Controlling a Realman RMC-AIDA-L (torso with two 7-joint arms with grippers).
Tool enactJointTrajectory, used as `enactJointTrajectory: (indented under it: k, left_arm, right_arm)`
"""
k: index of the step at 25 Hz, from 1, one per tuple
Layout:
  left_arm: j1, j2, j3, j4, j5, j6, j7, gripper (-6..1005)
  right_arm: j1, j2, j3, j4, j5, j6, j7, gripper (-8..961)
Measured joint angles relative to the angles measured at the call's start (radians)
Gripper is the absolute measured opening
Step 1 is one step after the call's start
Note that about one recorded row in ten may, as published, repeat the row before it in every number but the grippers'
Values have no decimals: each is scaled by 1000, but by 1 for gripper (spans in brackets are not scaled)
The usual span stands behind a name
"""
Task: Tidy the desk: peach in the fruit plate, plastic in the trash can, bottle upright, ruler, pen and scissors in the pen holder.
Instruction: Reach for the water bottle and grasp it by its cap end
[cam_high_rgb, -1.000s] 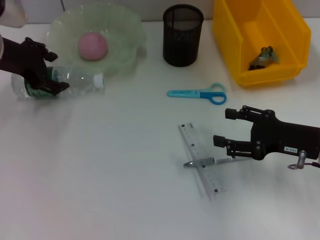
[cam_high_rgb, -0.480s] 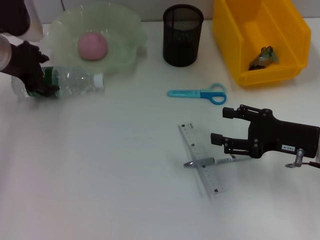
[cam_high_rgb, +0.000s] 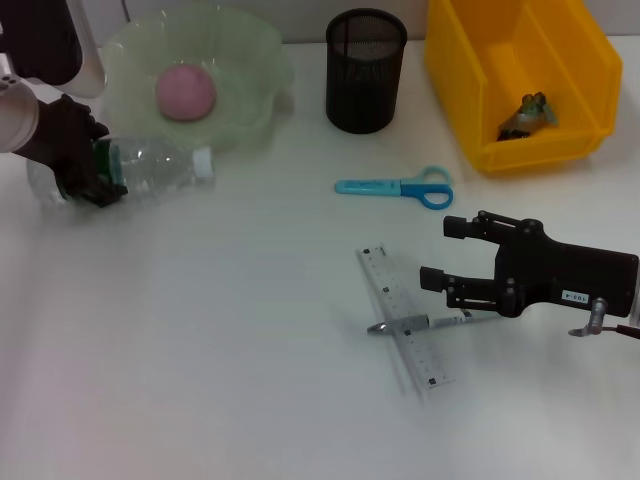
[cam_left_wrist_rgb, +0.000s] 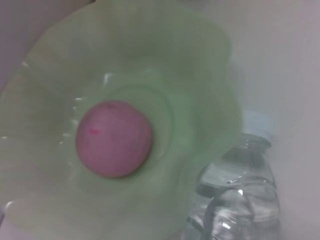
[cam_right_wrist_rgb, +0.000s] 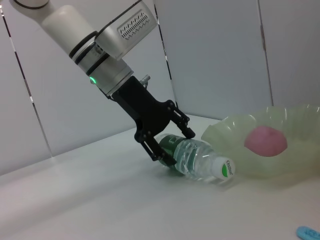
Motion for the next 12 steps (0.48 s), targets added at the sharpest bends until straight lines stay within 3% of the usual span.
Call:
enactJointTrajectory:
  k: [12]
  left_arm:
    - [6,-2,1,120,-59,205,5,803]
  right_arm:
    - [1,-1,0,0,0,0,11,819]
